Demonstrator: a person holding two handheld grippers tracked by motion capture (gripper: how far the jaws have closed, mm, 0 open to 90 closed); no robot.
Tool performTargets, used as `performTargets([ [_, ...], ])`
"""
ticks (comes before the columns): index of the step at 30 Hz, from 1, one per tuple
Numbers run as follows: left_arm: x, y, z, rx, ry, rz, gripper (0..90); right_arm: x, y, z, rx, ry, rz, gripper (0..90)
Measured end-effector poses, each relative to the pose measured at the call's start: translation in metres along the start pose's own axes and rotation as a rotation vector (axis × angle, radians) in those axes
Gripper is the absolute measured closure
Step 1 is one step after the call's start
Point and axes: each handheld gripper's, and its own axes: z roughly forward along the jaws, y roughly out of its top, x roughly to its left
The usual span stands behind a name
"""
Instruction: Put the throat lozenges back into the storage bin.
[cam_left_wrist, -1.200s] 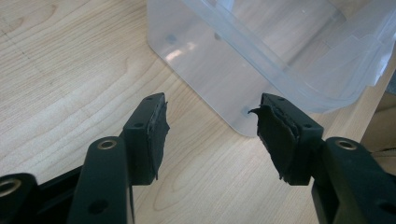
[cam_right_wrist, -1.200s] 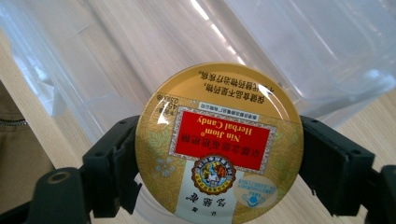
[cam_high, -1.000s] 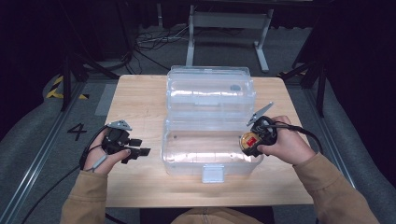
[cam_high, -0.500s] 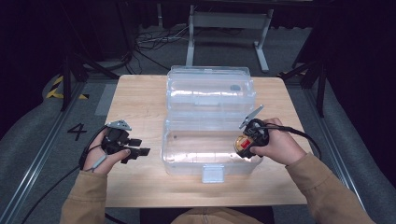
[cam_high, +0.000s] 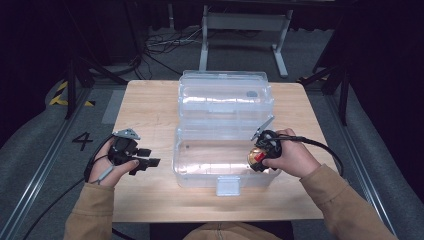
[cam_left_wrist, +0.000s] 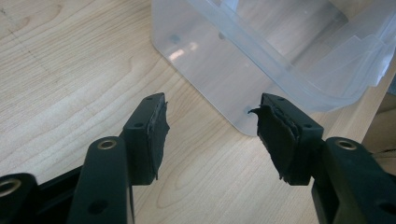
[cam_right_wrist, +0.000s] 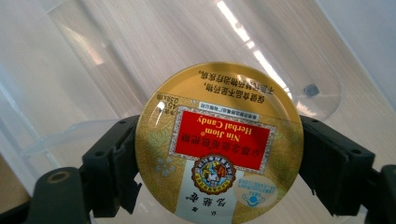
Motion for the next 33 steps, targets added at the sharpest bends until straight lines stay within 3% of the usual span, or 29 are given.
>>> performTargets([
  [7,0.0,0.0,0.0,0.0,-0.001,0.0,43.2,0.002,0.0,0.002,0.0,0.004,-0.004,20.2],
  [33,0.002,-0.001,0.0,0.0,-0.002,-0.004,43.2,0.009,0.003,0.015,0.094,0.013,0.021,20.2],
])
